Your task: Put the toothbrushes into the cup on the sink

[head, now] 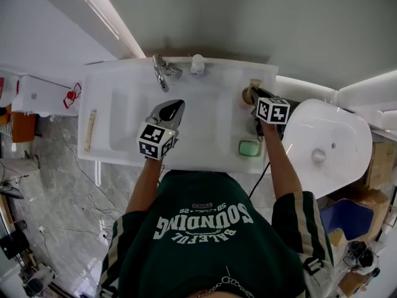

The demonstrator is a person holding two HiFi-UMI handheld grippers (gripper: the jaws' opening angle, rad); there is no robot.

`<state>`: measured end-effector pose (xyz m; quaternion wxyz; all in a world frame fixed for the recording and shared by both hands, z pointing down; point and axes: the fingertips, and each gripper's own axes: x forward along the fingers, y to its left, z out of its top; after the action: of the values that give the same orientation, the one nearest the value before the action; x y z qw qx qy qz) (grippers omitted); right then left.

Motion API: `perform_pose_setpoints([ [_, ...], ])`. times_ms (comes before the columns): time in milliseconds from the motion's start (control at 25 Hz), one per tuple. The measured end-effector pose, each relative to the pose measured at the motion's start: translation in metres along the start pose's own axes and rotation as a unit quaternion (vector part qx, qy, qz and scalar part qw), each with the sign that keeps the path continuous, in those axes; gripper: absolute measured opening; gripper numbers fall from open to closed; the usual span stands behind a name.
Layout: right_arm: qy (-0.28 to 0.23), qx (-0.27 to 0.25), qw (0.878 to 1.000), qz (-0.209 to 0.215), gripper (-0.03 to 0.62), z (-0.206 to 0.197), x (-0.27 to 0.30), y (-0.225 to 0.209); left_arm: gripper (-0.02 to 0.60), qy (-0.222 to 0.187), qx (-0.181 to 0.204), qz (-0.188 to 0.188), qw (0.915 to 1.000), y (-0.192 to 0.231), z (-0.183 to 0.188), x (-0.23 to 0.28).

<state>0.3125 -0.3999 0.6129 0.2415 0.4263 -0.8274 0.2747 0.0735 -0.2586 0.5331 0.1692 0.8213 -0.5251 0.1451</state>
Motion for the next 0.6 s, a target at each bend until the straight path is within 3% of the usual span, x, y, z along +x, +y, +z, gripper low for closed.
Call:
perform_pose_setpoints([
  [160,-0.002,-0.014,1.0,-0.004,0.032,0.002,0.001,-0.002,0.051,-0.001,-0.002,0.006,1.0,0.0,0.0,-0.003],
  [240,-0.006,-0.015,1.0,-0.01,0.11,0.004,0.0,-0.005,0.051,0.0,-0.002,0.007,1.0,-0.002,0.0,-0.002],
  [320,-0.015,-0.01,1.0,-0.017,0.134,0.007,-0.004,-0.009,0.051,0.001,-0.003,0.006,1.0,-0.004,0.0,-0.002],
  [600,-0.095,-0.006,0.995,0.01,0.133,0.037,-0.032,0.01,0.051,0.005,-0.003,-0.004,1.0,-0.009,-0.006,0.0],
])
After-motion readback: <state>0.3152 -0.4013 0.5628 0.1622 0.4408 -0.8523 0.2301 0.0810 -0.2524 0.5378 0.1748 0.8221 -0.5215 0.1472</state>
